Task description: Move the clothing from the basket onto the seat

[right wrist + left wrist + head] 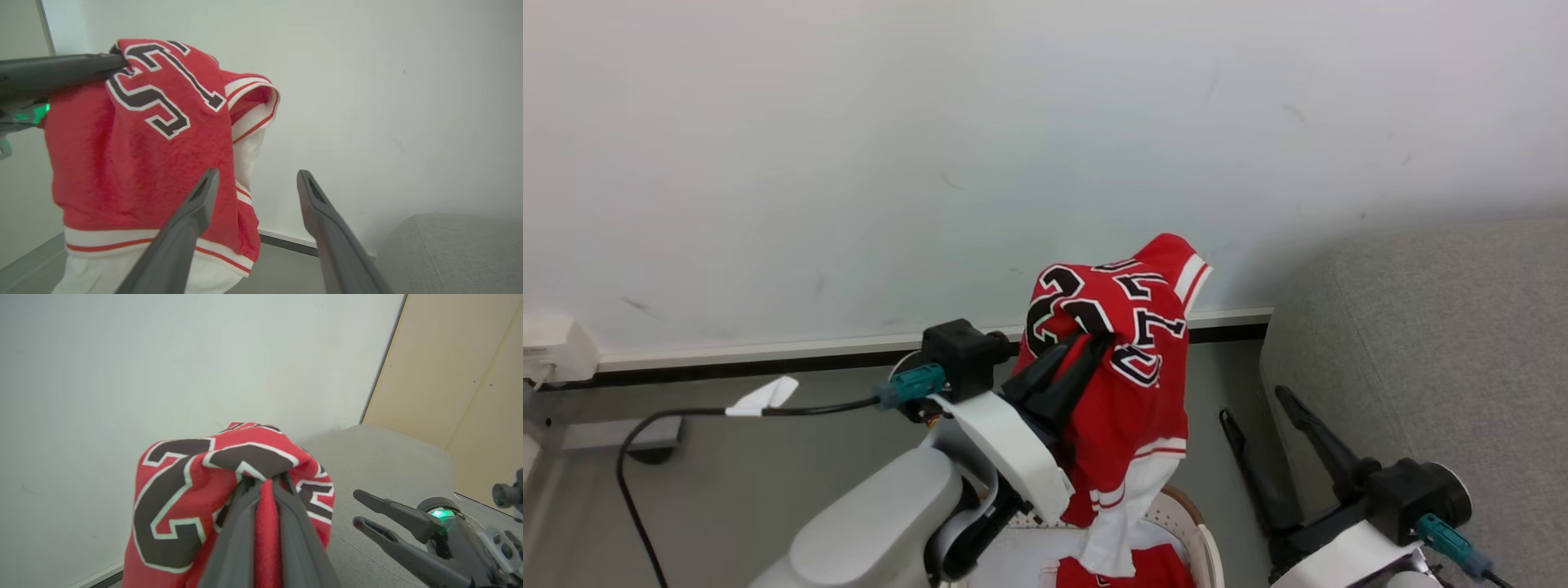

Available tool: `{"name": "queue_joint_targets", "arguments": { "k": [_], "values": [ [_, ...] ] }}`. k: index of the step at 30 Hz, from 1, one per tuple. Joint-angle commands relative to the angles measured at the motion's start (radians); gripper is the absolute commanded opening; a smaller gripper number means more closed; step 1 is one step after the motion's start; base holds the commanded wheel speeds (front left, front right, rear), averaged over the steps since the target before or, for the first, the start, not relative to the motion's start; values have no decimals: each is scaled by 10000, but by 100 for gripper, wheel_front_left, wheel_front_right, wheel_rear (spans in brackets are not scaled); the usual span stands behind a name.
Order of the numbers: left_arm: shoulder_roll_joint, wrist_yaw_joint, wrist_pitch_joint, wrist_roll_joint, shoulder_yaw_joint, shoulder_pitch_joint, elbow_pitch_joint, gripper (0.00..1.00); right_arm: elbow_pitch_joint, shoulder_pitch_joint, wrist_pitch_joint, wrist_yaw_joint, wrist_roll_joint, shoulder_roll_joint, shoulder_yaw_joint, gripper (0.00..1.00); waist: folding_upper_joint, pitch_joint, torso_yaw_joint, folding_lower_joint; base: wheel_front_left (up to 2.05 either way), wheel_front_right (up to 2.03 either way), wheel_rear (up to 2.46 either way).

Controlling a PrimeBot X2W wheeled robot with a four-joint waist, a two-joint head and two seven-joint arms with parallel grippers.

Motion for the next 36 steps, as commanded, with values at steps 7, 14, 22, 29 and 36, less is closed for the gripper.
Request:
{"name": "queue_joint_targets", "arguments": {
  "k": [7, 14, 22, 29, 36],
  "values": [
    [-250, -202, 78, 174, -446, 132, -152, 0, 1392, -1624, 211, -21, 2057, -1366, 2675, 100, -1, -77, 531, 0, 0, 0, 0],
    [-430, -364, 235, 262, -825, 85, -234, 0, 1544, -2919, 388, -21, 4042, -2348, 5406, 100, -1, -57, 980, 0, 0, 0, 0],
    [-549, -546, 398, 324, -1321, 33, -417, 0, 1344, -4212, 59, -21, 5305, -2944, 7882, 100, -1, -31, 1388, 0, 0, 0, 0],
    [-578, -614, 417, 207, -1471, 128, -366, 0, 939, -4489, -9, -21, 5490, -2717, 8003, 100, -1, -29, 1547, 0, 0, 0, 0],
    [-516, -583, 376, 101, -1443, 118, -142, 0, -78, -3891, -15, -21, 4868, -2532, 7227, 0, -1, 4, 1518, 0, 0, 0, 0]
  ]
}}
